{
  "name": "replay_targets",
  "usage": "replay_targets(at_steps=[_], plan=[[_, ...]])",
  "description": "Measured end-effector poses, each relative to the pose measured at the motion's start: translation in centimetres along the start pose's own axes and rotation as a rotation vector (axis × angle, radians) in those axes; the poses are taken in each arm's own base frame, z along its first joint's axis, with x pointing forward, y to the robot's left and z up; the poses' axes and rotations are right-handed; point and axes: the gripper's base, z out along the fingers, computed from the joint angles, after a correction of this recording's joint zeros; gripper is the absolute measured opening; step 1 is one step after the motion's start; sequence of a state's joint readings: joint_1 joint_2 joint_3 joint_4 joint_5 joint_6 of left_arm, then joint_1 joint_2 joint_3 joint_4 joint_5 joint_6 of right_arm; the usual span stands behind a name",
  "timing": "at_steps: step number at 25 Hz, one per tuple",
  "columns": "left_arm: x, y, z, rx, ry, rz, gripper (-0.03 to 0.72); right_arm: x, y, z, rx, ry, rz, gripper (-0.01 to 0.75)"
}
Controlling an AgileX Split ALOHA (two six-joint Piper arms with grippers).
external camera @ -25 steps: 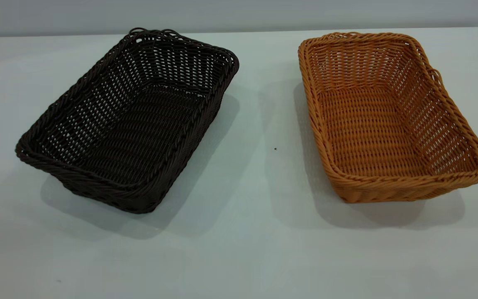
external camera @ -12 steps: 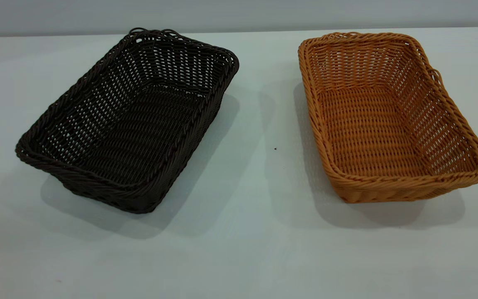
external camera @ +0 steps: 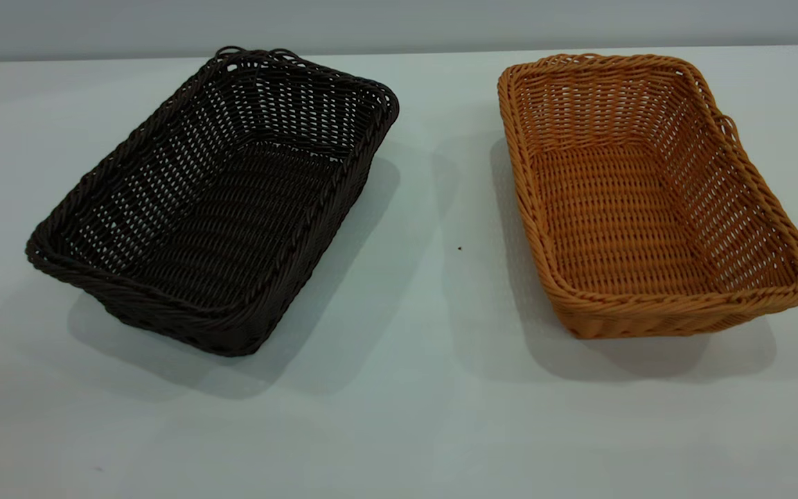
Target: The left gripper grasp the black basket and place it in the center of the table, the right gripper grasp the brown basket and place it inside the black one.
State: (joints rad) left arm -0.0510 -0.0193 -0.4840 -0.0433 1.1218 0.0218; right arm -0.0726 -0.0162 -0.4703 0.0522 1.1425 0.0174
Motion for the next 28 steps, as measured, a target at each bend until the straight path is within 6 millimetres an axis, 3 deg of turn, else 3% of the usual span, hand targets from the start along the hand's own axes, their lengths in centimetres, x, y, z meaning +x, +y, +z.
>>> replay_targets(at_steps=[24,28], plan=[[0.00,0.00,0.00,0.000,0.000,0.000,0.573,0.00,0.00,0.00,0.000,0.000,0.011,0.244],[-0.89,0.23,0.10,-0.024,0.021,-0.003,0.573,0.00,0.00,0.00,0.000,0.000,0.035,0.281]])
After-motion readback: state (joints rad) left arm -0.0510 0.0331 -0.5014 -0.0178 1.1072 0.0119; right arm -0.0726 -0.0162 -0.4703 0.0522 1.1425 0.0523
